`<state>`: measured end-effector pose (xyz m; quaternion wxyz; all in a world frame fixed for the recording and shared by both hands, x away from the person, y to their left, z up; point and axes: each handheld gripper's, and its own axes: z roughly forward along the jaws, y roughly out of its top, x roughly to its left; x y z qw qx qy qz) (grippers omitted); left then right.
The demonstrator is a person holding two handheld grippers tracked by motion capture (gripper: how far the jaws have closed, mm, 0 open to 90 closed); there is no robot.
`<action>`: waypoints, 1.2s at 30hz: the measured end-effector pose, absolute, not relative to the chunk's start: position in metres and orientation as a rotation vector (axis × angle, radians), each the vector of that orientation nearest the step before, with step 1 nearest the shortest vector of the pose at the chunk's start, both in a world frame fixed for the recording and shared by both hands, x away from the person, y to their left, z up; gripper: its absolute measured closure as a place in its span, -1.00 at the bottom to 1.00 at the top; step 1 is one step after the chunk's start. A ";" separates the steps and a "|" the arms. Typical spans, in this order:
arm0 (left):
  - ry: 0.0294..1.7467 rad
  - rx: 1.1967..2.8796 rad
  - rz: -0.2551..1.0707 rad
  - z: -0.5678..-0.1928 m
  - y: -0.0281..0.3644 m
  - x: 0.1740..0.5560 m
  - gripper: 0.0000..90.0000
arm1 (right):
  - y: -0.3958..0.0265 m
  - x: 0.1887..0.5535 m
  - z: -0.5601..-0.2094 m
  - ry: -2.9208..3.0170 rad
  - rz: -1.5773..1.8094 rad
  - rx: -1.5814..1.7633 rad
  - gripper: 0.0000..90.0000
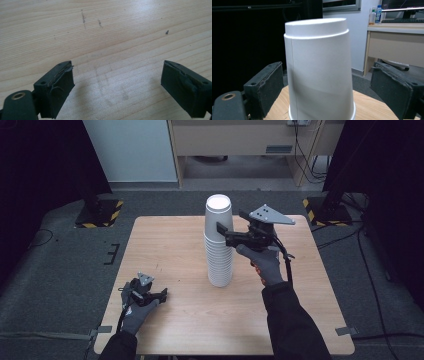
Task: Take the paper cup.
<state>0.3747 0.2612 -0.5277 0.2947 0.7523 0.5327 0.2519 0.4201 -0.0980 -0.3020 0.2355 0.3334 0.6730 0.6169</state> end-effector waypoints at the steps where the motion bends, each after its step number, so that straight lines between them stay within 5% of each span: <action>1: 1.419 2.006 0.670 -0.528 0.261 0.375 -0.77 | -0.097 0.421 -0.303 1.848 1.689 0.914 -0.75; 36: 1.449 1.996 0.636 -0.534 0.263 0.375 -0.86 | -0.063 0.444 -0.328 1.899 1.609 0.921 -0.74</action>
